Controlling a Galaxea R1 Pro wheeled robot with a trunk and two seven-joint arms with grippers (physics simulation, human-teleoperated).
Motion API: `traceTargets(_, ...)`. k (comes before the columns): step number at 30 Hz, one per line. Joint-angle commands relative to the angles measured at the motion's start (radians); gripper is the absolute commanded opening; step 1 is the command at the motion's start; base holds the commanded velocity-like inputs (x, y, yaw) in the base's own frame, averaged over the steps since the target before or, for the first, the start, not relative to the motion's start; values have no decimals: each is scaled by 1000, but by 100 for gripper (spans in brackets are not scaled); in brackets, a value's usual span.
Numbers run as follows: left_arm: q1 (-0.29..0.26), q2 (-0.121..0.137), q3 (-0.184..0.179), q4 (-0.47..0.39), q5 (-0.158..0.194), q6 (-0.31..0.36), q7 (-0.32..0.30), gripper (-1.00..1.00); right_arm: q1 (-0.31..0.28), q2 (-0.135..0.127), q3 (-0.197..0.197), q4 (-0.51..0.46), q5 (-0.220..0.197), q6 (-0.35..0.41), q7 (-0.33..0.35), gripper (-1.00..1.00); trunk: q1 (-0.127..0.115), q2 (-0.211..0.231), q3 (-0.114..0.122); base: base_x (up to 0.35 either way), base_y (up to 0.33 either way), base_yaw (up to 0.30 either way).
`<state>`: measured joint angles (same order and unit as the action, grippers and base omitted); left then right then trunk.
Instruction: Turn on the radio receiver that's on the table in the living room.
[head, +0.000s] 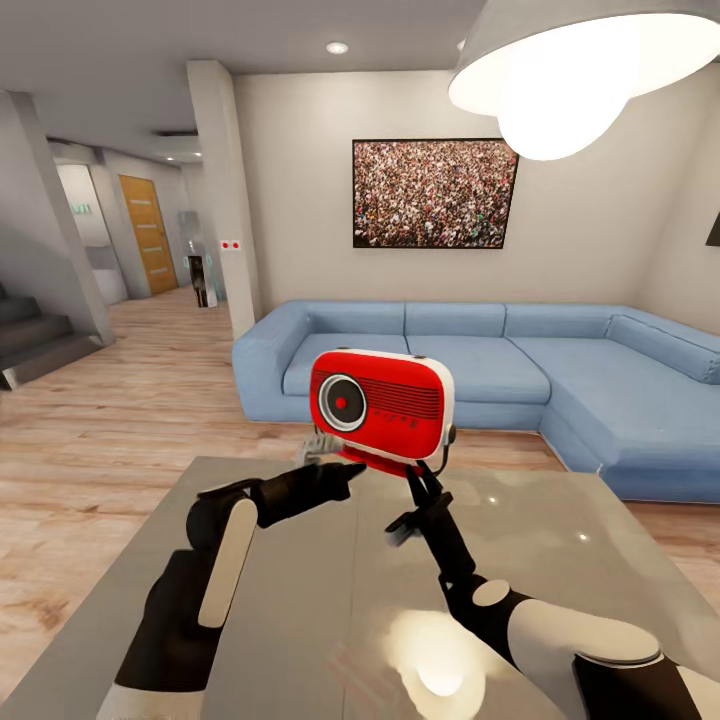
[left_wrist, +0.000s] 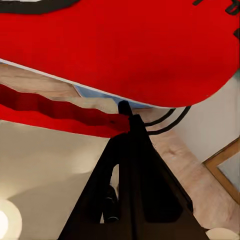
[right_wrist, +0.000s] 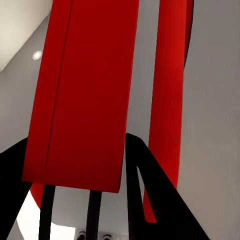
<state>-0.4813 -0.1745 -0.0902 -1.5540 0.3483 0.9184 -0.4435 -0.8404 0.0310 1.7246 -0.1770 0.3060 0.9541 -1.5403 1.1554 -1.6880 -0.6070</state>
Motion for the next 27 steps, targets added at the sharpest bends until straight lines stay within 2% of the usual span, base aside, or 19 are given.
traceTargets(1,-2,0,1,0,0,0,-1,-100,0,0,-5,5,2,0,0,-100,0,0,0,0,0,0)
traceTargets(6,-9,0,3,0,0,-6,0,-100,0,1,-6,37,0,-1,0,-100,0,0,0,0,0,0)
traceTargets(11,-10,0,3,0,2,-7,-1,-100,0,1,-6,42,-27,-1,0,-100,0,0,0,0,0,0)
traceTargets(14,-11,0,8,0,31,-9,0,-100,0,1,-8,43,-33,-1,0,-100,0,0,0,0,0,0)
traceTargets(15,-11,0,23,0,42,-15,0,-100,0,1,-8,43,-33,-1,0,-100,0,0,0,0,0,0)
traceTargets(18,-11,0,105,0,58,-47,-3,-100,0,1,-8,47,-34,-1,0,-100,0,0,0,0,0,0)
traceTargets(20,-11,0,134,0,62,-59,-12,-100,0,1,-8,49,-34,-1,0,-100,0,0,0,0,0,0)
traceTargets(27,-26,0,155,0,65,-69,-110,-100,0,1,-8,50,-34,-1,0,-100,0,0,0,0,0,0)
